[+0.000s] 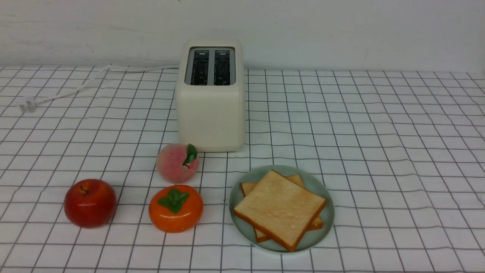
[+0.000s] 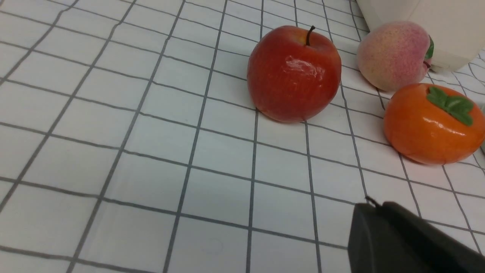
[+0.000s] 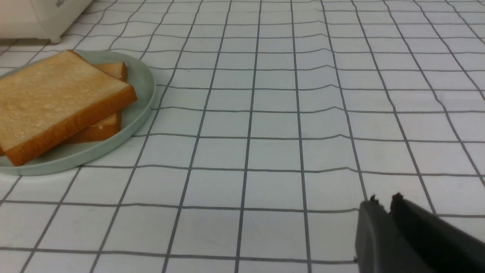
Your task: Take toasted bread from bread machine on white checkered table place on plate.
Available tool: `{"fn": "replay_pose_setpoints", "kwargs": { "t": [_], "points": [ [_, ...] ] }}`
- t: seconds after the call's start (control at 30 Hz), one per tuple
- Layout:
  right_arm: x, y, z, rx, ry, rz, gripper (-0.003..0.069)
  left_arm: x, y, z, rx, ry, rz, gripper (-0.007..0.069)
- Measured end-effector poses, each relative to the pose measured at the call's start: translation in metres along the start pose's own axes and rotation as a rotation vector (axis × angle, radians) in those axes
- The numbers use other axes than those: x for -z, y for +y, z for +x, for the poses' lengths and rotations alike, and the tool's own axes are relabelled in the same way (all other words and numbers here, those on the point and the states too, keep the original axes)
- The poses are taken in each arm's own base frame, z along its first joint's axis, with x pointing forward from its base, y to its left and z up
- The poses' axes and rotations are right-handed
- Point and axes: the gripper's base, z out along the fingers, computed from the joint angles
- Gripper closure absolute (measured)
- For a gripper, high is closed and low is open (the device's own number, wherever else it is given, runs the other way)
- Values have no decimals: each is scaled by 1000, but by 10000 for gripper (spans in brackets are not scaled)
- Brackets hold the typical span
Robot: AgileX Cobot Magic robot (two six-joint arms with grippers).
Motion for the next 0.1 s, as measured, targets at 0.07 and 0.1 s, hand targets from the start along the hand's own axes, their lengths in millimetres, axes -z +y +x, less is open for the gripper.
{"fn": "replay_pose_setpoints", "kwargs": {
  "t": [0.07, 0.1],
  "points": [
    [0, 0, 0, 0, 0, 0, 592, 0, 0, 0, -1, 0, 0, 608],
    [0, 0, 0, 0, 0, 0, 591, 0, 0, 0, -1, 0, 0, 607]
  ]
}}
